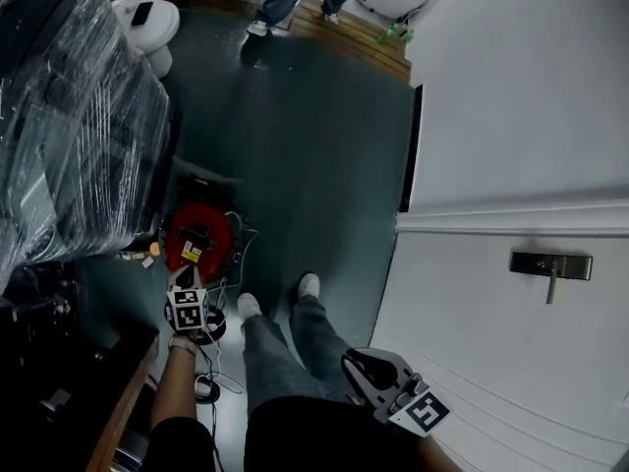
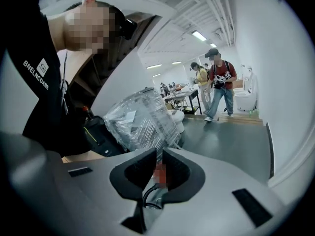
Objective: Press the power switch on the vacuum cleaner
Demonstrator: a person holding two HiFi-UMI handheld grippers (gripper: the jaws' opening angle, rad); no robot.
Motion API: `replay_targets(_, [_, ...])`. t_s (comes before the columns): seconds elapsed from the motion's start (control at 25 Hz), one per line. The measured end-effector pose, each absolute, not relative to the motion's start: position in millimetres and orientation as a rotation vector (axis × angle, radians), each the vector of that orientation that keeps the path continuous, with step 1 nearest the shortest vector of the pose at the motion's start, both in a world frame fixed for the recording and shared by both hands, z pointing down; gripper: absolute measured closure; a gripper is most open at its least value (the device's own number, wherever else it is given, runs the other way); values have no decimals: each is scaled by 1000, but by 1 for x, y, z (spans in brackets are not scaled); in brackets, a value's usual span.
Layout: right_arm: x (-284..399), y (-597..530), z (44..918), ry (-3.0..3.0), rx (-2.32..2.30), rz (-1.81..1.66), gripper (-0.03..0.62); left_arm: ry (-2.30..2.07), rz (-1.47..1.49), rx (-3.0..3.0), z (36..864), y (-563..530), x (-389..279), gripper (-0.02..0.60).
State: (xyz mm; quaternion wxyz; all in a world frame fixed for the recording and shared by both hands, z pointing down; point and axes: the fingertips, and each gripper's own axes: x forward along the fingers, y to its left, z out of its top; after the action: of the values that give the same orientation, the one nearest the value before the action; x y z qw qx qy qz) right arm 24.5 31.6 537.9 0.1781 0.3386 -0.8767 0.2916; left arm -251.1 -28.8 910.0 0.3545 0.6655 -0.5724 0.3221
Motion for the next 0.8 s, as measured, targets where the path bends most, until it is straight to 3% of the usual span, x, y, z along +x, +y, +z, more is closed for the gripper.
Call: replay_targets(0.8, [76,13,463,-2653,1002,808,539,-1428,436,2166,555,-23,-113,566])
